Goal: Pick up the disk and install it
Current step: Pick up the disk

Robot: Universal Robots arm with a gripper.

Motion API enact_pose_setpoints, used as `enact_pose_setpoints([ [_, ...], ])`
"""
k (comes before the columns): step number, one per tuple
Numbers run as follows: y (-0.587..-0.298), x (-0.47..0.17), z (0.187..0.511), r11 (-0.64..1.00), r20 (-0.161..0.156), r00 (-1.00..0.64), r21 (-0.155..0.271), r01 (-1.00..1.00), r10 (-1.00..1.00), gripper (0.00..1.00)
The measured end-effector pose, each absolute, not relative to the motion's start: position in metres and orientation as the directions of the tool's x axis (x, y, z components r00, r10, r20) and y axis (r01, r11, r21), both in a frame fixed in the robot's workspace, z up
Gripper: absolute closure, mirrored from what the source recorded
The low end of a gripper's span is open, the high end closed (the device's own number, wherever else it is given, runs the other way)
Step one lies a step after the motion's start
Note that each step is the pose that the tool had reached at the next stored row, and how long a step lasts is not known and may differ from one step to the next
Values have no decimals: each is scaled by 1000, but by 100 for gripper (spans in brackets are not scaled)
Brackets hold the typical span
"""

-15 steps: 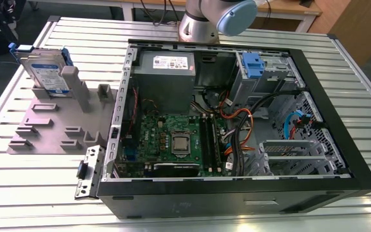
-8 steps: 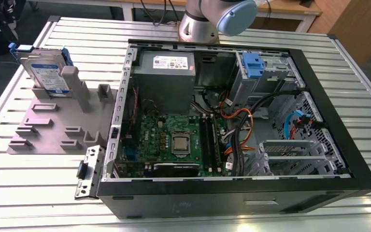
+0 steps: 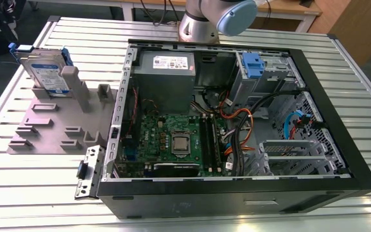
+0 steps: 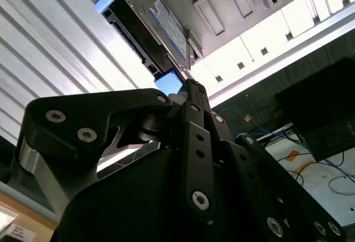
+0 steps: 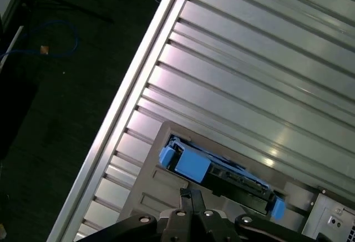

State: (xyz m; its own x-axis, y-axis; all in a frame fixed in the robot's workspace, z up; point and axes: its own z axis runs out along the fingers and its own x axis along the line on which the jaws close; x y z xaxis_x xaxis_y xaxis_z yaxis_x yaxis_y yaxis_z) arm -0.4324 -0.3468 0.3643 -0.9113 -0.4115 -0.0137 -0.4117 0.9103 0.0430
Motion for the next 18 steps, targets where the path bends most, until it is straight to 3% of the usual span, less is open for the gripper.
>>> enact_pose_setpoints([
  [18,-347,-432,364,849,-14,-850,43,-527,-527,89],
])
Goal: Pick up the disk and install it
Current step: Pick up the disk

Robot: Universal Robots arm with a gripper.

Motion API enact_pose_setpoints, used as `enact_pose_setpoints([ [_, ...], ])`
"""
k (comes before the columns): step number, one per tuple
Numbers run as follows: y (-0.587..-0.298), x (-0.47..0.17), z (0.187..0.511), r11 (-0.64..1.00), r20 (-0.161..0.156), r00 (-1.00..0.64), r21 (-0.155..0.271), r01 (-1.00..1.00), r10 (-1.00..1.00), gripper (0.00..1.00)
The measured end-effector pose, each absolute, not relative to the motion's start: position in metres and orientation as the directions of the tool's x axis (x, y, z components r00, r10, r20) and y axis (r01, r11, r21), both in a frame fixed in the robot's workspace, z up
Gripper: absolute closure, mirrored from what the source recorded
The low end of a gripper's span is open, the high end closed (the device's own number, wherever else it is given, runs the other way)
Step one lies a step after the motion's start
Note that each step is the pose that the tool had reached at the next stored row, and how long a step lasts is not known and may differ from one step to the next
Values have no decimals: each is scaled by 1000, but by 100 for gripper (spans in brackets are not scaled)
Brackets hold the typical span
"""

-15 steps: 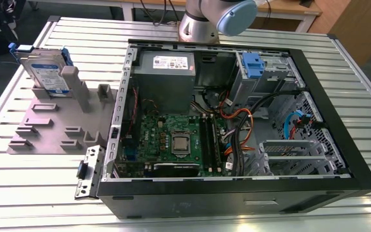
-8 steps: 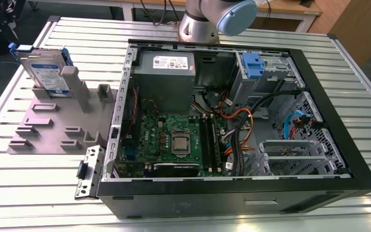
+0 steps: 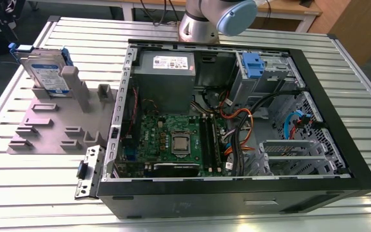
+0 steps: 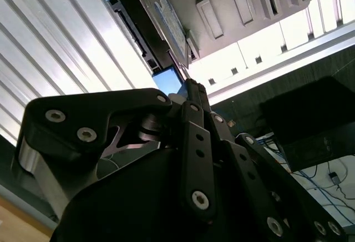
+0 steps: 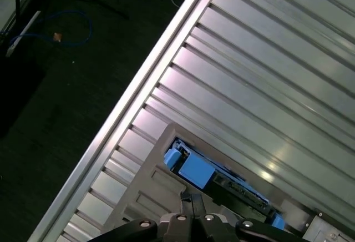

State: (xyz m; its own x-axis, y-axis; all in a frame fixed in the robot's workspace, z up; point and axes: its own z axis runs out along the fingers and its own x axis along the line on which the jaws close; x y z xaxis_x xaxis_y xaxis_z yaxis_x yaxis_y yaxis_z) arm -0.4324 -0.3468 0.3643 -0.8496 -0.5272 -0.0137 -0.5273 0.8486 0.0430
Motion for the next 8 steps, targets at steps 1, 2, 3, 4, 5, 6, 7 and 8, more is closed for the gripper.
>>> enact_pose_setpoints([
  [1,-347,-432,364,845,-14,-846,43,-533,-533,89],
  [2,-347,-432,364,842,-14,-843,43,-538,-538,89],
  [3,-347,-432,364,839,-14,-840,43,-543,-543,89],
  [4,-347,-432,364,835,-14,-836,43,-549,-549,89],
  [5,-347,-432,364,831,-14,-832,43,-554,-554,89],
  [6,-347,-432,364,828,-14,-829,43,-559,-559,89],
  [7,-347,-432,364,824,-14,-825,43,-565,-565,89],
  [8,-347,-432,364,821,-14,-822,43,-570,-570,89],
])
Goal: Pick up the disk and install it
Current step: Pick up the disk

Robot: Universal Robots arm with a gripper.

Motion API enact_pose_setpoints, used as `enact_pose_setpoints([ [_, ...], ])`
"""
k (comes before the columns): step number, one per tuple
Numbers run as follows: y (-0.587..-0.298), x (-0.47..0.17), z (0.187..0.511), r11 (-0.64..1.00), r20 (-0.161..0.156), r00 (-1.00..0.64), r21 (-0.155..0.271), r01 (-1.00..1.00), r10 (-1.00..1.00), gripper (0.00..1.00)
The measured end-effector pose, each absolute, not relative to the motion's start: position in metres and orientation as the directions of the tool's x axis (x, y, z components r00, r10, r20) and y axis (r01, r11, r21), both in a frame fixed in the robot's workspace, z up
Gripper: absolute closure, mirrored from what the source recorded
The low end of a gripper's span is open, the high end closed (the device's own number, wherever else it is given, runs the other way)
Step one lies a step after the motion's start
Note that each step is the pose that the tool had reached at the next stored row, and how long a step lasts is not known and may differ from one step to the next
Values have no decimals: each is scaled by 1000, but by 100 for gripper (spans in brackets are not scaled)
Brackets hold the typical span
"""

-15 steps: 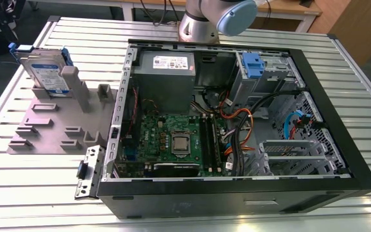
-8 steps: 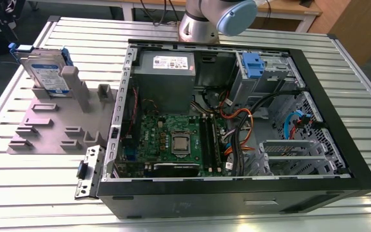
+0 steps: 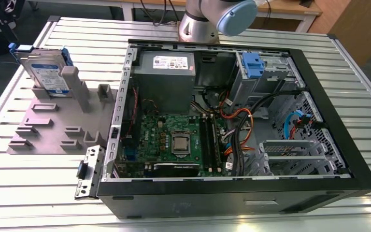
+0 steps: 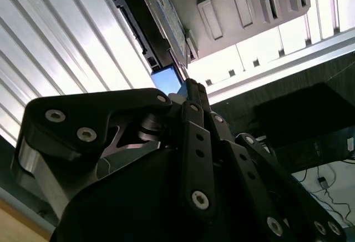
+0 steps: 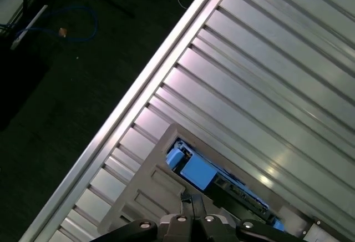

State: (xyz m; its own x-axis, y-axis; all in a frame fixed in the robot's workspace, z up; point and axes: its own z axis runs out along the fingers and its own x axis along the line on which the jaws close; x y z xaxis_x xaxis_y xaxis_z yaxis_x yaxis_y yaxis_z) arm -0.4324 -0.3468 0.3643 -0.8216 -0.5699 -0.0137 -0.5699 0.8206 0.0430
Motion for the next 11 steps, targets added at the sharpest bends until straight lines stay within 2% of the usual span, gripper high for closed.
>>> enact_pose_setpoints([
  [11,-347,-432,364,779,-14,-780,43,-626,-626,89],
])
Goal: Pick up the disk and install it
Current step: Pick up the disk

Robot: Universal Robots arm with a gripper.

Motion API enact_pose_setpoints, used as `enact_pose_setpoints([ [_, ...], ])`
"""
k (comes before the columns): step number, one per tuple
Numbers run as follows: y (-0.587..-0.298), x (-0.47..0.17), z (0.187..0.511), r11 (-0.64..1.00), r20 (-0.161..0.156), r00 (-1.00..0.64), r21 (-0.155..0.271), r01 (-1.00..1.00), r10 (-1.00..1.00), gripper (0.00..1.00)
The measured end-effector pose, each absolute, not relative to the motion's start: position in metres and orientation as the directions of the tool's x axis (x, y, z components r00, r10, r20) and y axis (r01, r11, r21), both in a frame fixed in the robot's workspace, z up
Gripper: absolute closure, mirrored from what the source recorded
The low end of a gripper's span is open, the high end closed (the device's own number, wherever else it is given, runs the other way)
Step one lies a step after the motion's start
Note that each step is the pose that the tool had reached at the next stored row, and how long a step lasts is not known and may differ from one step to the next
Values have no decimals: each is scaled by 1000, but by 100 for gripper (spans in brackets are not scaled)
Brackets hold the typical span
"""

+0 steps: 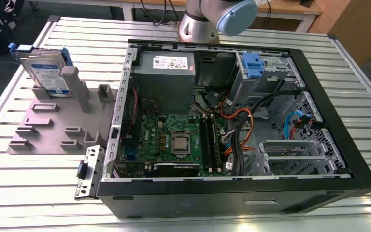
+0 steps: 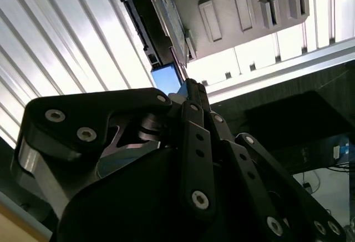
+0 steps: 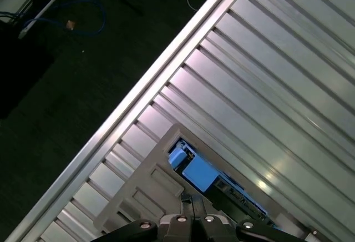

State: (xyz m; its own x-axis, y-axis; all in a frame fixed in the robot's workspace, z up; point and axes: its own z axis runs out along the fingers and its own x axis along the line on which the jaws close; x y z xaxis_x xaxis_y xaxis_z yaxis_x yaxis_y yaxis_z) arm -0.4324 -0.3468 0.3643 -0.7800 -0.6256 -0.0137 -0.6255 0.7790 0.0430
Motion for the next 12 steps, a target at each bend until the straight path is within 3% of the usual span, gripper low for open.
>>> enact_pose_setpoints([
  [12,-347,-432,364,770,-14,-771,43,-637,-637,89],
])
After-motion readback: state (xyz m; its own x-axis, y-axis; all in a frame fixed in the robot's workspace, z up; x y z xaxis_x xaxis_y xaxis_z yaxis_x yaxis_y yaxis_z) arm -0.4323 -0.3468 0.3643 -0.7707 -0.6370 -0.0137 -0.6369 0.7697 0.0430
